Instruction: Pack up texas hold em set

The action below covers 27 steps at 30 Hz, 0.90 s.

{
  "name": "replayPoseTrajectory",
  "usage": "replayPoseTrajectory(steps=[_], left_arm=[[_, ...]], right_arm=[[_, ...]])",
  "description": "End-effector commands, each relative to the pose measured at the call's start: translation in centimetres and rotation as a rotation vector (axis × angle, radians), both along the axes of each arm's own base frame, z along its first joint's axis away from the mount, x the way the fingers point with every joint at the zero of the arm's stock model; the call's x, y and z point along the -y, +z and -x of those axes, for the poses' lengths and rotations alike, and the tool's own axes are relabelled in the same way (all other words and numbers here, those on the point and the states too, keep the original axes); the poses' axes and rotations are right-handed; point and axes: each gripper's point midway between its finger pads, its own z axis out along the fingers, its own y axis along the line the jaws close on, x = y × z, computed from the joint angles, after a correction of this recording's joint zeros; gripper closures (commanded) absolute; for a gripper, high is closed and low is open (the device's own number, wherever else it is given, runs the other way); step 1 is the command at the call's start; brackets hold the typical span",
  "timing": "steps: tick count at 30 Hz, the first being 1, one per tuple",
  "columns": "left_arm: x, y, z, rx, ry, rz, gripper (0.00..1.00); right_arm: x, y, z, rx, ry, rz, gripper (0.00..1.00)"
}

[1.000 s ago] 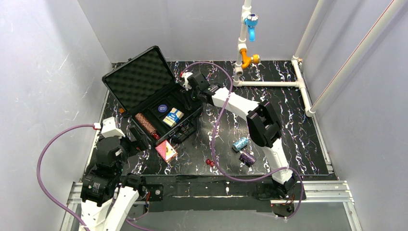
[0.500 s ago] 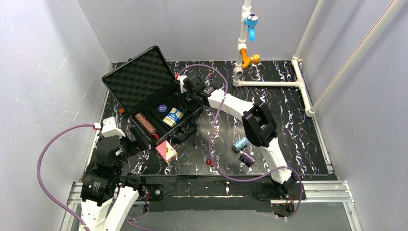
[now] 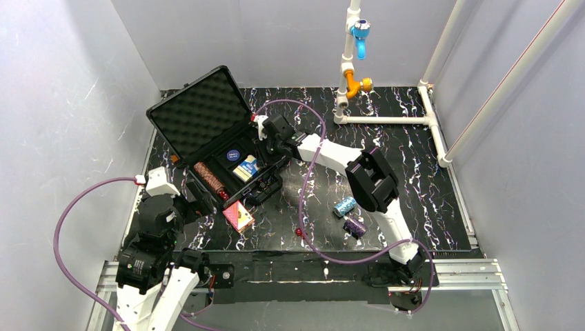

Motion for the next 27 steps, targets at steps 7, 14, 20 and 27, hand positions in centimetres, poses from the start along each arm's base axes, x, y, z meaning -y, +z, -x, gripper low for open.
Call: replayPoseTrajectory(steps=[7,14,20,27], left_arm=[[-0.2,-0.6,0.1,-0.028,0.009,-0.013,0.09],[-0.3,-0.5,0.1,-0.022,0.012,-0.011,0.09],[-0.3,-0.5,0.1,-0.021,0.014,-0.011,0.09],[-0.3,-0.5,0.1,-0.023,0.014,-0.012,0.09]], right_arm=[[0.8,0.4,4.2,-0.082,-0.004,0.023,0.65],[1.7,0.7,3.5,-0.04,-0.044,0.064,0.59],[1.5,3.8,1.7,0.055,-0.06,0.062,0.48],[0.0,6.0,1.7,0.089,-0.026,0.0,0.45]])
